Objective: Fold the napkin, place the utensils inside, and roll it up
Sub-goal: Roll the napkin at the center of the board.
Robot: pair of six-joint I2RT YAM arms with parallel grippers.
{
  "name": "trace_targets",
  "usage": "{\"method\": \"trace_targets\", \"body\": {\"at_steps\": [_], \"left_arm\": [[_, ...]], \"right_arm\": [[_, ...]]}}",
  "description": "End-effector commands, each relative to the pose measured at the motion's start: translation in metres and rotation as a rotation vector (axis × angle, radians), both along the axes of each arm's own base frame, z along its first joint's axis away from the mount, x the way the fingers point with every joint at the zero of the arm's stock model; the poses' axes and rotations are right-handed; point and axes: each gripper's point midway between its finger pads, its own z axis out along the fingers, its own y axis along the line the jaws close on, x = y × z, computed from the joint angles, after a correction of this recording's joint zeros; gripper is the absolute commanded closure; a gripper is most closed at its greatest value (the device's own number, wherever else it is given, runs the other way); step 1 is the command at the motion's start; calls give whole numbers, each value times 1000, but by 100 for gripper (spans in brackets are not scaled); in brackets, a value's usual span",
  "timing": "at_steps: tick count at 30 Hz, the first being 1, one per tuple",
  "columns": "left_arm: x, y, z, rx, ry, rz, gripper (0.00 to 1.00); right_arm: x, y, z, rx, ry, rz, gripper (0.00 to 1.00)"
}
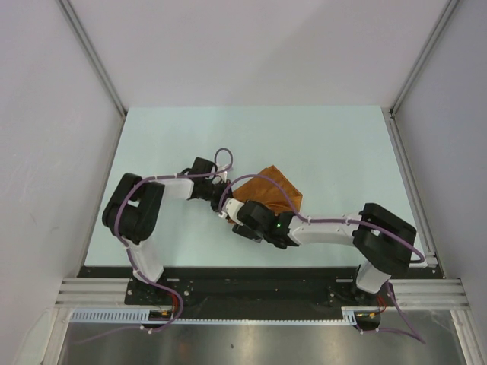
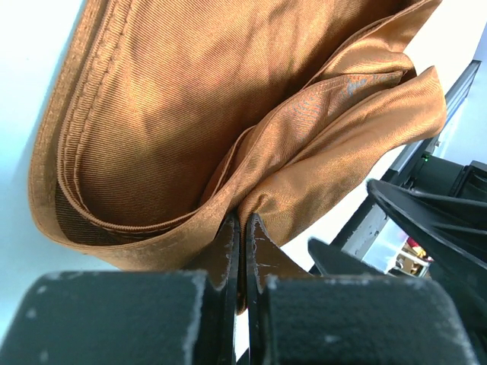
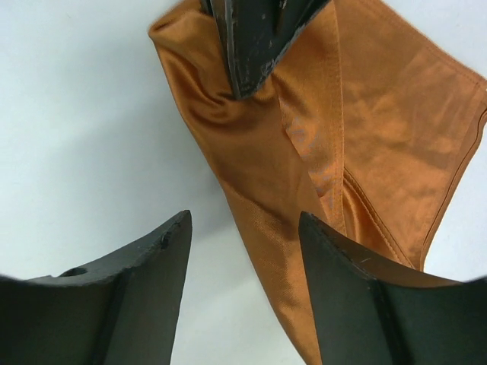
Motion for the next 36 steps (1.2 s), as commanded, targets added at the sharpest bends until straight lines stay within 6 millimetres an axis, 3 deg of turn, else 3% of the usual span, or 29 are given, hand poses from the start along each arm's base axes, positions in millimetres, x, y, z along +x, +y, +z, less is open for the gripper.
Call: {"method": "trace_targets", "body": {"at_steps": [1, 18, 27, 29, 33, 35, 36], "left_arm": [[-1, 40, -53, 254, 19, 56, 100], [4, 38, -52, 255, 20, 43, 100], [16, 32, -39, 227, -28, 52, 99], [24, 30, -30, 218, -61, 61, 95], [39, 32, -10, 230, -138, 95, 69], [44, 34, 3, 229, -180, 112, 65], [46, 37, 6, 241, -193, 123, 57]], "right_arm": [[11, -2, -5, -38, -67, 3, 39], [28, -19, -42, -78, 64, -12, 58], [-6, -19, -63, -76, 381, 62, 74], [-14, -19, -68, -80, 450, 62, 77], [-26, -24, -76, -73, 540, 51, 83], [-30, -26, -78, -67, 570, 42, 84], [-31, -26, -78, -65, 578, 39, 85]]}}
